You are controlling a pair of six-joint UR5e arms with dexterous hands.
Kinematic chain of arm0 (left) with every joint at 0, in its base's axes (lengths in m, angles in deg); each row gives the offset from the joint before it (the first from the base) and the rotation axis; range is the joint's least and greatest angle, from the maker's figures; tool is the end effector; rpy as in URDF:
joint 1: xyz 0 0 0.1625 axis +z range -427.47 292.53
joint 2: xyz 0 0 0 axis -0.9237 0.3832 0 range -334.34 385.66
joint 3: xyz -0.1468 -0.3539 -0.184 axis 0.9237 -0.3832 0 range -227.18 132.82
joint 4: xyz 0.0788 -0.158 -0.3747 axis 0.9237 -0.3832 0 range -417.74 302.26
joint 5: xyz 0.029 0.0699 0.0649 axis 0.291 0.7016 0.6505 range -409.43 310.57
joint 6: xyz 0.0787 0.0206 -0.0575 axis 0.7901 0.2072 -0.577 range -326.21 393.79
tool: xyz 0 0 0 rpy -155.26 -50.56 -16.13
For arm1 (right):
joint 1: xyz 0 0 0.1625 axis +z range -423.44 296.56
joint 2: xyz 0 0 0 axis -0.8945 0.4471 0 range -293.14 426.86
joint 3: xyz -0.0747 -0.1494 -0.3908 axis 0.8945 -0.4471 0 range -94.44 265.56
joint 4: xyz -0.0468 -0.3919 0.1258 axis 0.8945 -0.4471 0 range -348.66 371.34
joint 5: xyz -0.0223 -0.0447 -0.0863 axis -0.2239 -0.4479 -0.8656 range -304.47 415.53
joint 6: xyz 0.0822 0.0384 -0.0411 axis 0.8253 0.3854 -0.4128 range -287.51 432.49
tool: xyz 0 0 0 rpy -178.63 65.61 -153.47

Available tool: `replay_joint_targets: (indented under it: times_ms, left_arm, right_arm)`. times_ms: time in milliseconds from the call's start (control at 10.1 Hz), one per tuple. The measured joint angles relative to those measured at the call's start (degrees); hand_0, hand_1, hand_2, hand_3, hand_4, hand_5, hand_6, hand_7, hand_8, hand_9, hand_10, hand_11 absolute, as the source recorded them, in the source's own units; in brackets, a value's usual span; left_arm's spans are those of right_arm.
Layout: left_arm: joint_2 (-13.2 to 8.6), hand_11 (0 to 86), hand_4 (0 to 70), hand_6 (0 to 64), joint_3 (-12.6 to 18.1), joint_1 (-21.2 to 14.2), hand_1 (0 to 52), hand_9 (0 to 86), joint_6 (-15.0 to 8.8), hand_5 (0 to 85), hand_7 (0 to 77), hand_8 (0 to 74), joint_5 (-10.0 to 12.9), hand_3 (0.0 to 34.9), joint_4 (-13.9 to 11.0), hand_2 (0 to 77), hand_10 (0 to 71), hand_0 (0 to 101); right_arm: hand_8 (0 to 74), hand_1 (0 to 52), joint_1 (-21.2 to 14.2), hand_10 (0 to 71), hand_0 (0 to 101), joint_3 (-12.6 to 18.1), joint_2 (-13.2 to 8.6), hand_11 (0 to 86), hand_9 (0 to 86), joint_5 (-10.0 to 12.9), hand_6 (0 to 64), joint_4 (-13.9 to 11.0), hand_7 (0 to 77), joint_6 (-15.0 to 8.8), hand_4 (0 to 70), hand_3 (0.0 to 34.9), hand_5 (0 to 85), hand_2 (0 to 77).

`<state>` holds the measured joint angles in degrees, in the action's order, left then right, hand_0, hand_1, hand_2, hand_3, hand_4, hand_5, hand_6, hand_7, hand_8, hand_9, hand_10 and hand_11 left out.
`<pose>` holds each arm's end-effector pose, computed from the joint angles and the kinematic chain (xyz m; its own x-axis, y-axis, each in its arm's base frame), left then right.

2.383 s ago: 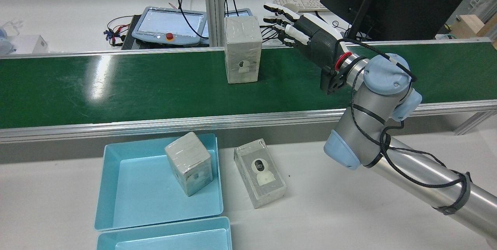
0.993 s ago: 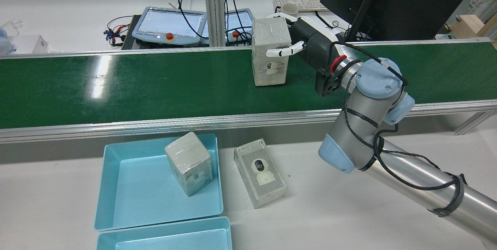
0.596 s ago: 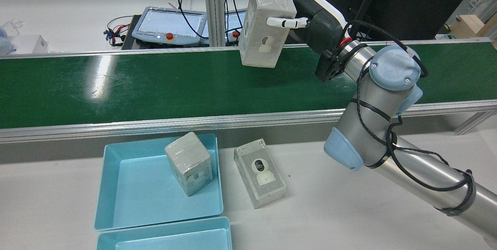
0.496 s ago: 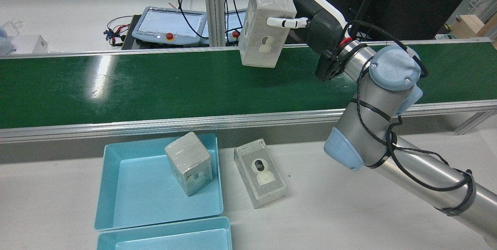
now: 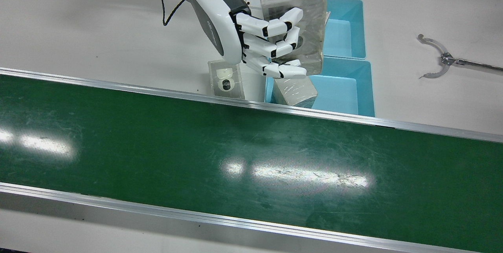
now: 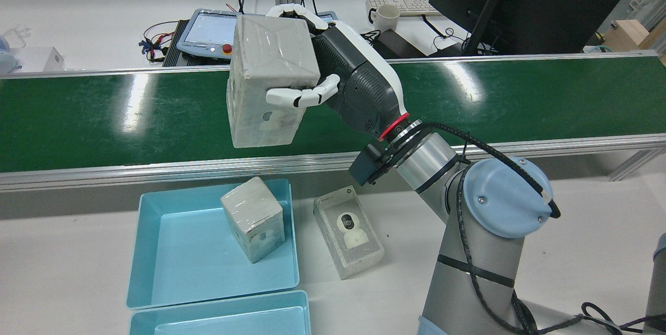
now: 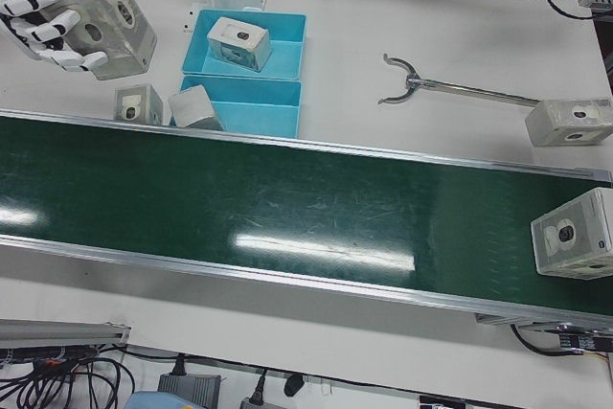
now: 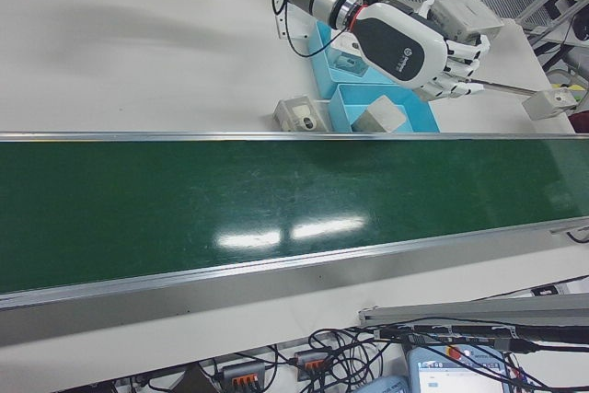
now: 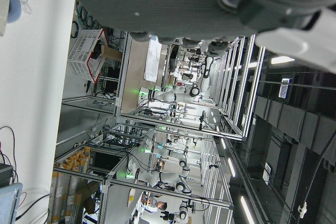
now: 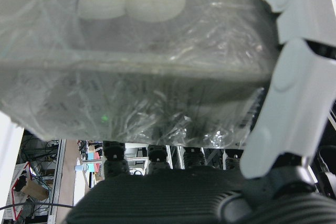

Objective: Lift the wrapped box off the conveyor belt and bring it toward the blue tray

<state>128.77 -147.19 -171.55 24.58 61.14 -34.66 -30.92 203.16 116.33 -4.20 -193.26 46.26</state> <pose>-0.2293 -0.5099 0.5220 -0.9808 -0.1117 0.1598 -0.1589 -0.0173 -0.9871 -0.3679 -0.4523 0.1347 -0.9496 0.3134 0.0092 0.1794 0.5671 -0.8039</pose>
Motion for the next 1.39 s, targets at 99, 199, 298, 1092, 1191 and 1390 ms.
replay_joint_targets:
  times_ms: [99,199,298,1092,1191,1390]
  left_arm:
    - [0.0,0.0,0.0,0.0,0.0,0.0,0.0,0.0,0.0,0.5,0.5,0.5,0.0,0.0,0.0,0.5,0.0,0]
    - [0.0,0.0,0.0,0.0,0.0,0.0,0.0,0.0,0.0,0.5,0.5,0.5,0.0,0.0,0.0,0.5,0.5,0]
    - [0.0,0.0,0.5,0.0,0.0,0.0,0.0,0.5,0.0,0.5,0.5,0.5,0.0,0.0,0.0,1.1,0.5,0]
    - [0.0,0.0,0.5,0.0,0.0,0.0,0.0,0.5,0.0,0.5,0.5,0.5,0.0,0.0,0.0,0.5,0.5,0]
    - [0.0,0.0,0.5,0.0,0.0,0.0,0.0,0.0,0.0,0.5,0.5,0.5,0.0,0.0,0.0,0.5,0.5,0]
    - [0.0,0.0,0.5,0.0,0.0,0.0,0.0,0.0,0.0,0.5,0.5,0.5,0.0,0.0,0.0,0.5,0.5,0]
  right_arm:
    - [12.0,7.1,-0.66,24.5,47,0.26,-1.09,36.5,24.0,-1.39,16.4,-2.89,53.5,-1.24,16.9,20.2,43.1,33.8]
    - [9.8,6.5,-0.97,21.8,51,0.16,-1.79,33.3,19.1,-3.46,19.1,-6.25,53.5,-1.89,17.5,14.9,59.5,33.8]
    - [1.1,6.5,-1.07,13.1,54,0.04,-2.05,22.4,3.8,-5.78,7.6,-10.0,44.2,-2.24,17.5,18.4,64.9,35.5]
    - [0.5,4.9,-7.77,5.4,56,-0.16,-4.61,10.4,2.7,-8.14,2.7,-14.35,19.6,-3.26,17.5,26.0,69.8,37.6]
    - [0.5,4.9,-9.53,4.4,56,-0.17,-4.61,8.7,2.2,-7.83,0.5,-14.33,16.9,-3.84,17.5,30.1,69.3,37.6]
    - [0.5,4.9,-12.59,4.4,55,-0.16,-4.69,7.6,2.2,-7.24,0.5,-14.26,17.5,-4.54,24.0,30.9,54.5,37.6]
